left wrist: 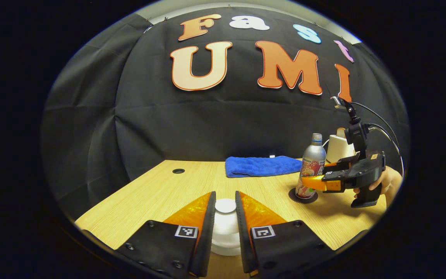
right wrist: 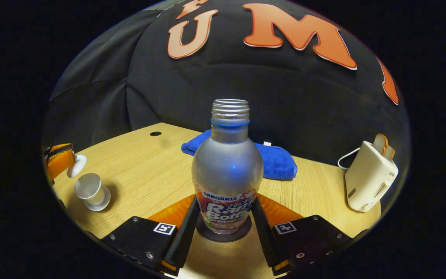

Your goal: Open the teacup lid with one hand, grasp the water bottle and pour water into the teacup with the other hand; after pouring, place the water bottle on the coaster and then close the teacup lid.

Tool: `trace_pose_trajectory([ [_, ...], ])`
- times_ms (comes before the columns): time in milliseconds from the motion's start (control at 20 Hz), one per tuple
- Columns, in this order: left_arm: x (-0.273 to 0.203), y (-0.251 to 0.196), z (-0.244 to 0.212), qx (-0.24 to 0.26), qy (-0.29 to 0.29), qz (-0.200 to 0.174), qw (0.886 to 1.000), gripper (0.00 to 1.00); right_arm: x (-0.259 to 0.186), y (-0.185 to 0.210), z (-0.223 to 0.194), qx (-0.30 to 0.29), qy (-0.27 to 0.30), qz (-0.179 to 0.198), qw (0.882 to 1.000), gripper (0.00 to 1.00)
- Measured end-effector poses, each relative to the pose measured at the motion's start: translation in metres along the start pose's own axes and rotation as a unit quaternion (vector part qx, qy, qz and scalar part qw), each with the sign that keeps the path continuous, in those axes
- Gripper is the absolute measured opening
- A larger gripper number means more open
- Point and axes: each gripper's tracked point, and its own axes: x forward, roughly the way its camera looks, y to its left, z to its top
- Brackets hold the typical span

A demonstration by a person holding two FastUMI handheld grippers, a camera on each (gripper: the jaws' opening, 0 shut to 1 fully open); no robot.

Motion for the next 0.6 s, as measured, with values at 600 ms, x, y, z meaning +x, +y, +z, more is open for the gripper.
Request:
trace_pose_trajectory([
  [600, 0.009, -0.010, -0.045, -0.001, 0.054, 0.004, 0.999, 0.36, 0.000, 0.001, -0.006, 0.009, -0.006, 0.003, 1.000, 0.80],
])
